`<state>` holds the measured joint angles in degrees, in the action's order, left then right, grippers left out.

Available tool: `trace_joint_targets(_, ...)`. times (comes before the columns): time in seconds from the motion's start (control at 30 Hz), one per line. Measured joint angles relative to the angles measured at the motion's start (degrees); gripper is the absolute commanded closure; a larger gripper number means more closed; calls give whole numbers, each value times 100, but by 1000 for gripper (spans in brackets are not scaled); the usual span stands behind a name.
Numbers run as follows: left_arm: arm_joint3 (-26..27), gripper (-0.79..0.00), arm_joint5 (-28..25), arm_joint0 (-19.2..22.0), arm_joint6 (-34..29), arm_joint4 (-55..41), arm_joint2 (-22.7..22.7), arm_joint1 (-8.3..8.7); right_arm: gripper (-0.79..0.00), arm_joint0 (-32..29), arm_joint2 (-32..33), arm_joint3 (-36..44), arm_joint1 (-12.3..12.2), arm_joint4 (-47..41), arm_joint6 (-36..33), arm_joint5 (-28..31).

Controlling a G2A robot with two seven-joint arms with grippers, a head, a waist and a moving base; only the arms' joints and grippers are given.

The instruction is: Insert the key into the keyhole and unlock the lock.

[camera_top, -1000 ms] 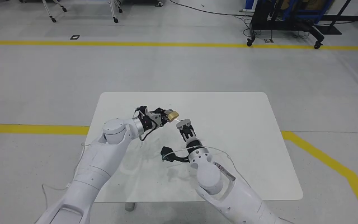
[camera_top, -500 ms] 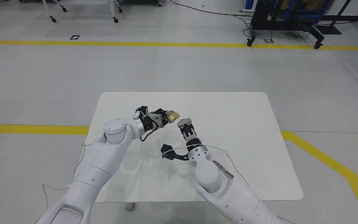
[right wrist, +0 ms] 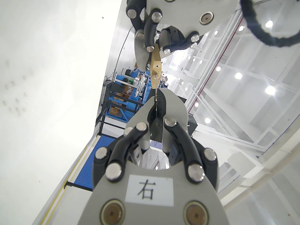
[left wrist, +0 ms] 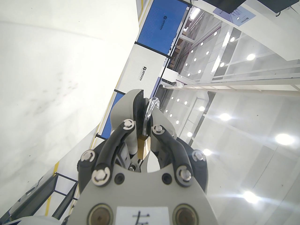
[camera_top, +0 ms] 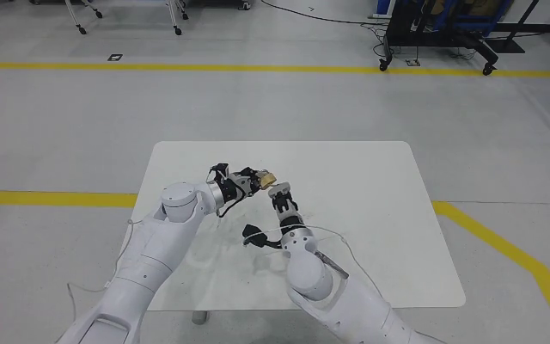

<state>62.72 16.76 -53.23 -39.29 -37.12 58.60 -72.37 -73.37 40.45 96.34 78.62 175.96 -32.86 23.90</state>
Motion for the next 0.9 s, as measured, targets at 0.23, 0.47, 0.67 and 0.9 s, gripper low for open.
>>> trace_joint_targets(0.23, 23, 0, 6, -19, 56, 33, 22, -9, 0, 49, -79, -82, 85, 4, -45, 76)
trace_joint_targets(0.47, 57, 0, 20, -45, 82, 60, 47, -16, 0, 121, -193, -143, 120, 3, 61, 69)
trace_joint_targets(0.67, 76, 0, 19, -65, 80, 70, 73, -20, 0, 50, -90, -114, 114, -24, 263, -95)
trace_joint_targets(0.9, 117, 0, -52, -101, 62, 108, 126, -15, 0, -231, 443, 68, 9, -308, 860, -590)
